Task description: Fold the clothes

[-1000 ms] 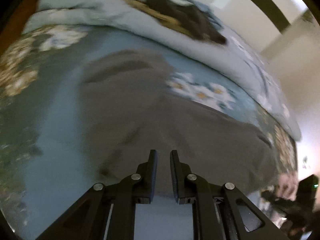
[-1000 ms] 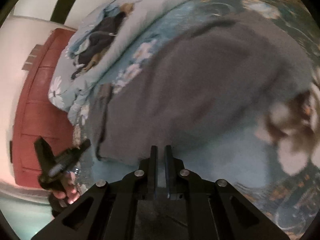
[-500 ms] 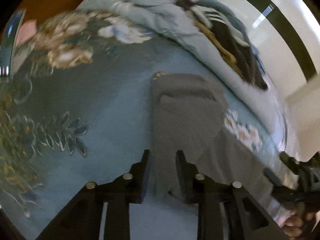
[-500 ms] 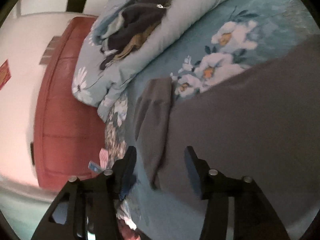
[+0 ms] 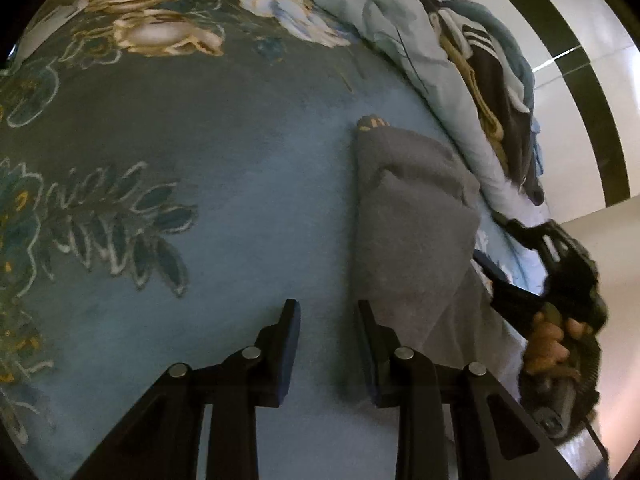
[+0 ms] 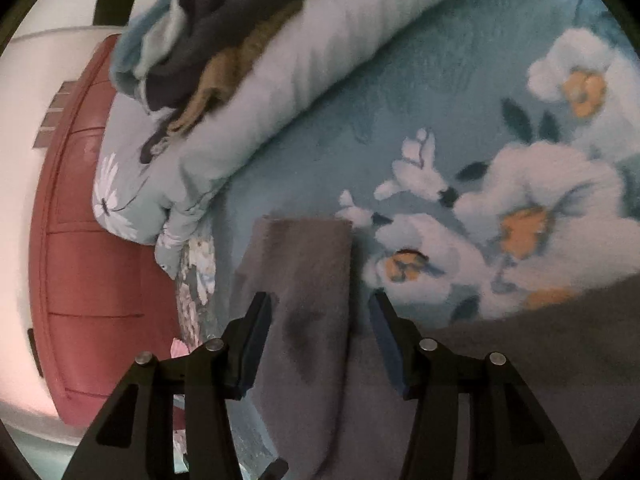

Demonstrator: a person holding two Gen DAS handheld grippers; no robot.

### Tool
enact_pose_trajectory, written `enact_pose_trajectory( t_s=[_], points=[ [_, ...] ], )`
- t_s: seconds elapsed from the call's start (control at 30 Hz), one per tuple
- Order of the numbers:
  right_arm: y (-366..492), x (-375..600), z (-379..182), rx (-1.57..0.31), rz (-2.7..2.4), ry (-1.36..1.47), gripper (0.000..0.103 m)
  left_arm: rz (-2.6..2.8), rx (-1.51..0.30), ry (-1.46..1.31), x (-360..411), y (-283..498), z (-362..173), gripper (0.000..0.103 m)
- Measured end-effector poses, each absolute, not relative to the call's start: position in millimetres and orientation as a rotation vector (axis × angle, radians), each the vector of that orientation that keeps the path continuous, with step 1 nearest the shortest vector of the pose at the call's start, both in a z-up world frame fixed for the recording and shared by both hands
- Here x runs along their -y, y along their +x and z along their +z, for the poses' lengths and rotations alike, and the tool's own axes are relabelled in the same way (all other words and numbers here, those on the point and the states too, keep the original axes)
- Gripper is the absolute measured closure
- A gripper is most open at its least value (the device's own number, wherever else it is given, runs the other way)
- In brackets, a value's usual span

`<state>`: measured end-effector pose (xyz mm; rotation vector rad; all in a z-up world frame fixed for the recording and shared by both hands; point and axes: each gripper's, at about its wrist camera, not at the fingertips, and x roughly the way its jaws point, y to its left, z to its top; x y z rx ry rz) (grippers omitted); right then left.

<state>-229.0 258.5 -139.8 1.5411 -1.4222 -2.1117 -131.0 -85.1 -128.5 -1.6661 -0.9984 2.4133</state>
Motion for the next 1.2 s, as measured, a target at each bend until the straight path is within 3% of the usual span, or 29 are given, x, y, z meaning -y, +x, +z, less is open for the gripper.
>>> enact_pose_trajectory(
  t_s=[0.33,0.37,0.4,0.47,0.6,0.87,1.07,1.2],
  points=[
    [-248.5,-241.0,-156.1,1.550,-2.015,1.401,0.050,2.397,0.852,-1.588,78.4,-121.9,-113.2,0.071],
    [-248.9,-241.1,-157.3,1.575,-1.999,1.381,0.056,2.386,0.849,-1.580,76.3,-121.4,-111.5,0.070],
    [-248.6,-241.5,-158.6,1.611,-1.978,1.358,0.069,2.371,0.842,-1.571,72.7,-123.9,-110.3,0.068],
    [-247.6,-241.2,-156.2,1.650,-1.967,1.325,0.073,2.347,0.829,-1.550,65.5,-123.2,-106.4,0.064],
    [-251.8,-230.5,-125.3,1.512,-2.052,1.336,0.082,2.300,0.769,-1.554,46.3,-122.6,-105.8,0.055],
    [-234.2,-217.1,-40.5,1.306,-2.150,1.200,0.086,2.358,0.597,-1.642,20.4,-129.9,-114.2,0.055],
    [-164.2,-242.8,10.0,1.326,-2.283,1.013,0.086,2.422,0.617,-1.600,24.6,-123.5,-96.8,0.054],
    [-82.5,-282.6,-3.1,1.448,-2.458,1.024,0.086,2.394,0.636,-1.629,28.1,-117.2,-98.1,0.054]
  ],
)
